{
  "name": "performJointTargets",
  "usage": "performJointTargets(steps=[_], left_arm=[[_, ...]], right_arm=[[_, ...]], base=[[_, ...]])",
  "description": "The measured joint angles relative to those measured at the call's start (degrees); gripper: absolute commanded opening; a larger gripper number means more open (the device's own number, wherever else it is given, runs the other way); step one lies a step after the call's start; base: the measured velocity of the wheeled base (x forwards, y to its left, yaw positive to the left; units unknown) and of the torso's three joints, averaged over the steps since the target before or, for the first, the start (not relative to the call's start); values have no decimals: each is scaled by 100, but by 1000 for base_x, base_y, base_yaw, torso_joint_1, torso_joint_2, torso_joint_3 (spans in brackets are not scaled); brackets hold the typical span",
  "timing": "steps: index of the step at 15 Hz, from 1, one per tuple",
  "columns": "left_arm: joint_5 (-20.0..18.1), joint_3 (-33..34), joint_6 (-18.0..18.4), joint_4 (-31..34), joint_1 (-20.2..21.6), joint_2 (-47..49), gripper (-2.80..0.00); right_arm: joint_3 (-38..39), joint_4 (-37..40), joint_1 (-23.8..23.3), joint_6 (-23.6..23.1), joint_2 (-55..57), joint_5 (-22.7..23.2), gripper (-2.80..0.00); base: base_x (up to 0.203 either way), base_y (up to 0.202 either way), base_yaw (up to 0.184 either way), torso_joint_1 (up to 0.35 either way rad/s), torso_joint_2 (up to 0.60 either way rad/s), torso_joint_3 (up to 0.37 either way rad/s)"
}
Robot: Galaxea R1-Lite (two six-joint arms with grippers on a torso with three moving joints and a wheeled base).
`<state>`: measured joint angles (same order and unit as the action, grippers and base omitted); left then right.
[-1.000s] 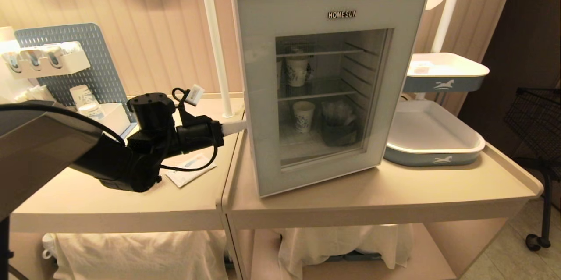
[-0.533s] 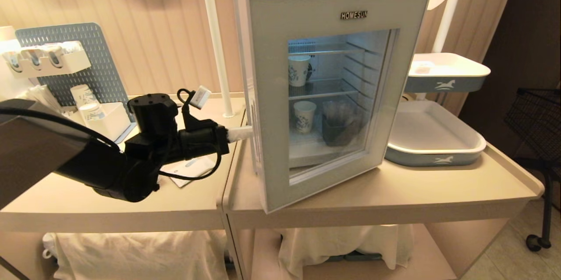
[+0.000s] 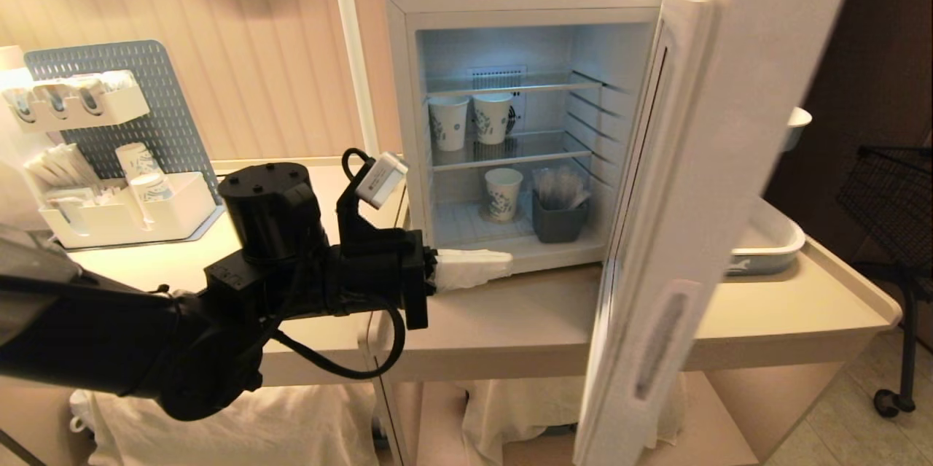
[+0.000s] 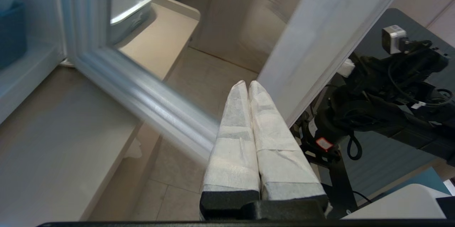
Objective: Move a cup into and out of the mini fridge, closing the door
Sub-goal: Open the freezer door
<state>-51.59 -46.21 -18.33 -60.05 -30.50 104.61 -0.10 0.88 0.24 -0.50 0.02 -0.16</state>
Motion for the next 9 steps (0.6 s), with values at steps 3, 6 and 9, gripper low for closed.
performJointTargets(steps=[3,6,9], left_arm=[[18,-112,-19,29,110,27,-280],[35,-196,-41,49,282,21,-280],[103,-129,-145,101,571,-262,-280]], right_arm=[[0,0,11,-2,0,-2,-280],[0,0,0,-1,0,-2,-280],[0,0,5,-2,0,0,-280]], base=[[0,0,0,0,0,0],[0,0,0,0,0,0],[0,0,0,0,0,0]])
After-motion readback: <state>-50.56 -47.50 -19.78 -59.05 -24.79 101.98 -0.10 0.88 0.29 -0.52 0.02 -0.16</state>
